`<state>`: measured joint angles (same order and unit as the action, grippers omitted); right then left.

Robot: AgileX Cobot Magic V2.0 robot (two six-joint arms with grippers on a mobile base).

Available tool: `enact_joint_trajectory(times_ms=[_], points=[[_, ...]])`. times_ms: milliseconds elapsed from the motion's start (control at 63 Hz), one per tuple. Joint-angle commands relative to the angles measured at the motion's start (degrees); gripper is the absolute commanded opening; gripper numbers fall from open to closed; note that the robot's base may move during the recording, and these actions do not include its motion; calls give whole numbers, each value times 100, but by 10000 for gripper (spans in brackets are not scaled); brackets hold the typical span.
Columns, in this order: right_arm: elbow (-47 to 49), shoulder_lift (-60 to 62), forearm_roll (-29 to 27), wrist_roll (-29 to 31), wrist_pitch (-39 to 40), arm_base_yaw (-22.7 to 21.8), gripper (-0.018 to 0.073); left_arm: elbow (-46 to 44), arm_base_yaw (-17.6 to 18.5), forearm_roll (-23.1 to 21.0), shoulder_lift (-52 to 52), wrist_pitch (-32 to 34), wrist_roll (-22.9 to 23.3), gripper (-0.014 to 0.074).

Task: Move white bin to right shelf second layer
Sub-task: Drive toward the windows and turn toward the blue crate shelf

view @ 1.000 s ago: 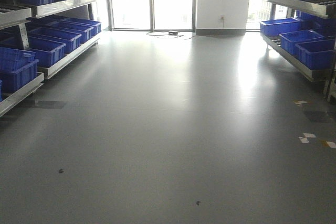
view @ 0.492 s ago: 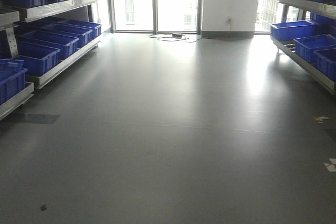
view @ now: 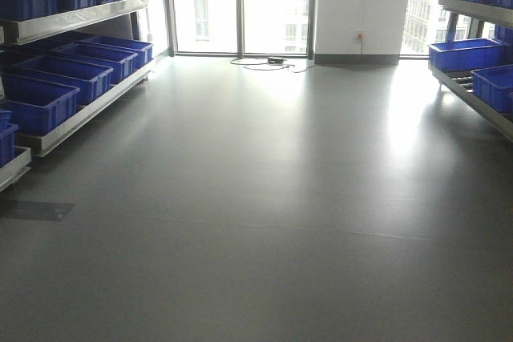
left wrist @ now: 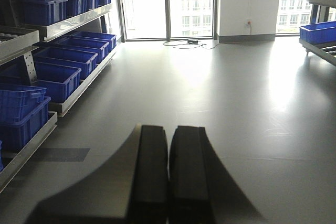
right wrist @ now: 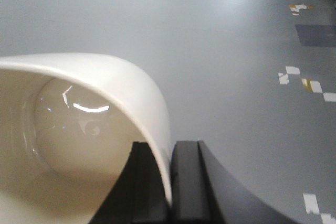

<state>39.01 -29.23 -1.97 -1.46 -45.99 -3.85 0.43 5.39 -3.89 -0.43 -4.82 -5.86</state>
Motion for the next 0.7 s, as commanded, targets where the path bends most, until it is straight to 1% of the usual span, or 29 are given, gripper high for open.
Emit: enact_joint_trajectory(times_ms=[0, 683], points=[[182, -10, -31, 7, 491, -30, 48, 211, 48, -35, -75, 482, 15, 85], [182, -10, -31, 7, 477, -30, 48, 211, 48, -35, -75, 482, 15, 85]])
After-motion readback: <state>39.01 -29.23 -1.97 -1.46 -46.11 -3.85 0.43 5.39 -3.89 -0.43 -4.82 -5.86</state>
